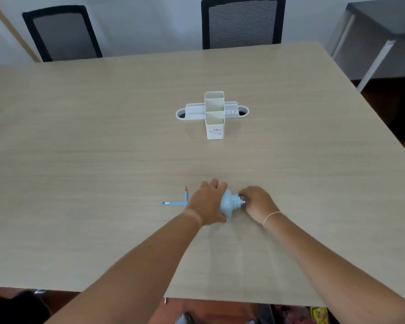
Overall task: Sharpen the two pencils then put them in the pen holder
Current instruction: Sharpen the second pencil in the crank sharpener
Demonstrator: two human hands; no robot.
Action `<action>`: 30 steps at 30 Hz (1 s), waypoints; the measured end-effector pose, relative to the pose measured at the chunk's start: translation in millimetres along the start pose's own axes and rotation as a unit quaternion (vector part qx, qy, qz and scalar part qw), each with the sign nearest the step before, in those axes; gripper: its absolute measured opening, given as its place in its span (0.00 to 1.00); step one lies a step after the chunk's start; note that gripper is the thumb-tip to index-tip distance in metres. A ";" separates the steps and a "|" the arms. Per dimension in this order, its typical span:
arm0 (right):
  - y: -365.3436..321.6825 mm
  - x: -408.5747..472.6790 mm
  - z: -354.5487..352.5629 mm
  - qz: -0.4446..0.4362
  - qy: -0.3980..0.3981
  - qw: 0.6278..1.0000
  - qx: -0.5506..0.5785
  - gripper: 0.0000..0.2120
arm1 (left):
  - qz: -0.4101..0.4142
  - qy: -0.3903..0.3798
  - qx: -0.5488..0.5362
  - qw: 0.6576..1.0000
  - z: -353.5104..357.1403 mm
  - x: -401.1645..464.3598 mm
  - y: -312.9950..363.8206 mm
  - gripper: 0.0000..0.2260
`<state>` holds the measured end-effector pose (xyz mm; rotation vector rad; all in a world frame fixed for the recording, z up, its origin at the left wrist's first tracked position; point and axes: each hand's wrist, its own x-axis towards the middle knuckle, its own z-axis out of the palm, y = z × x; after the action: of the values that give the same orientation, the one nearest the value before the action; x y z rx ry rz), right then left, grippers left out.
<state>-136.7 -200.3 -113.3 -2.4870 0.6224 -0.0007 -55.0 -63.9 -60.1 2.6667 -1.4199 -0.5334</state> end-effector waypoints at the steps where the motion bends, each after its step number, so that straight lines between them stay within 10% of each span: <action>1: 2.5 -9.5 6.5 -0.001 -0.001 1.000 -0.008 0.09 | -0.001 0.000 0.003 1.000 -0.2 -0.3 0.4 0.29; 13: -16.4 -44.5 -20.1 -0.118 0.158 0.976 0.093 0.15 | -0.002 0.002 -0.002 1.000 0.3 -0.5 1.2 0.30; 22: 1.3 0.0 1.0 0.010 -0.024 1.000 -0.008 0.10 | -0.002 0.004 0.003 1.000 0.7 0.0 0.8 0.31; 30: 0.7 -70.3 0.6 -0.100 0.071 0.989 0.077 0.12 | -0.002 0.004 0.004 1.000 -0.4 -1.5 1.5 0.29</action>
<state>-199.6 -170.0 -104.9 -2.4013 0.4096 -0.2941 -56.9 -63.5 -59.0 2.6754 -1.4171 -0.5194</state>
